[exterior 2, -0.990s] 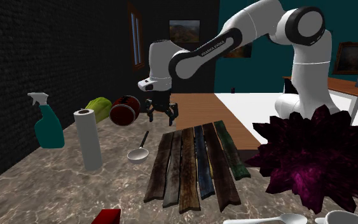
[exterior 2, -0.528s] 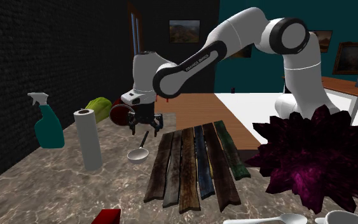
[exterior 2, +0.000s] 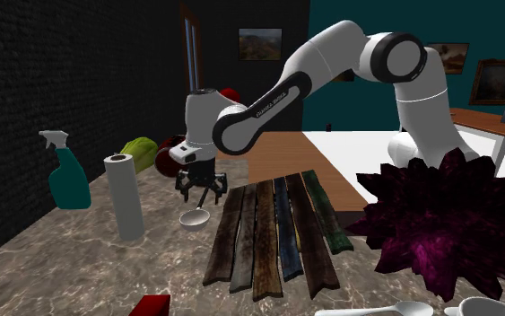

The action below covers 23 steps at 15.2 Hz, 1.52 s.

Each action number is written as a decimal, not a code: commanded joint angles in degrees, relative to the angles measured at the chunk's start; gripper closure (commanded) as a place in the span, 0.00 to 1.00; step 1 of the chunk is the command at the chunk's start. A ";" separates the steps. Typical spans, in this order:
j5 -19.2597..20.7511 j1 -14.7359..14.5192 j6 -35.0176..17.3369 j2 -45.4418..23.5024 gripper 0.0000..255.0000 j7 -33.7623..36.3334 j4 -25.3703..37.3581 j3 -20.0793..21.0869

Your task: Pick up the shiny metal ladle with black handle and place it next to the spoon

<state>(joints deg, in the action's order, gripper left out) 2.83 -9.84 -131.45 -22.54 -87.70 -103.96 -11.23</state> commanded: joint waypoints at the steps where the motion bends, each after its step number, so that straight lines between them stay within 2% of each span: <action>1: -0.05 0.04 -0.44 -0.32 0.00 -0.02 -0.07 0.02; 7: -0.05 0.04 -0.43 -0.32 0.00 -0.02 -0.07 0.02; 8: -0.05 0.04 -0.43 -0.32 1.00 -0.02 -0.07 0.02; 17: -0.05 0.04 -0.44 -0.32 1.00 -0.02 -0.07 0.03; 23: 0.21 -0.12 3.39 1.89 1.00 -0.17 1.58 -0.13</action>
<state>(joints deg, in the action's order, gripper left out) 3.01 -9.91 -128.73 -20.90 -87.89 -102.80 -11.36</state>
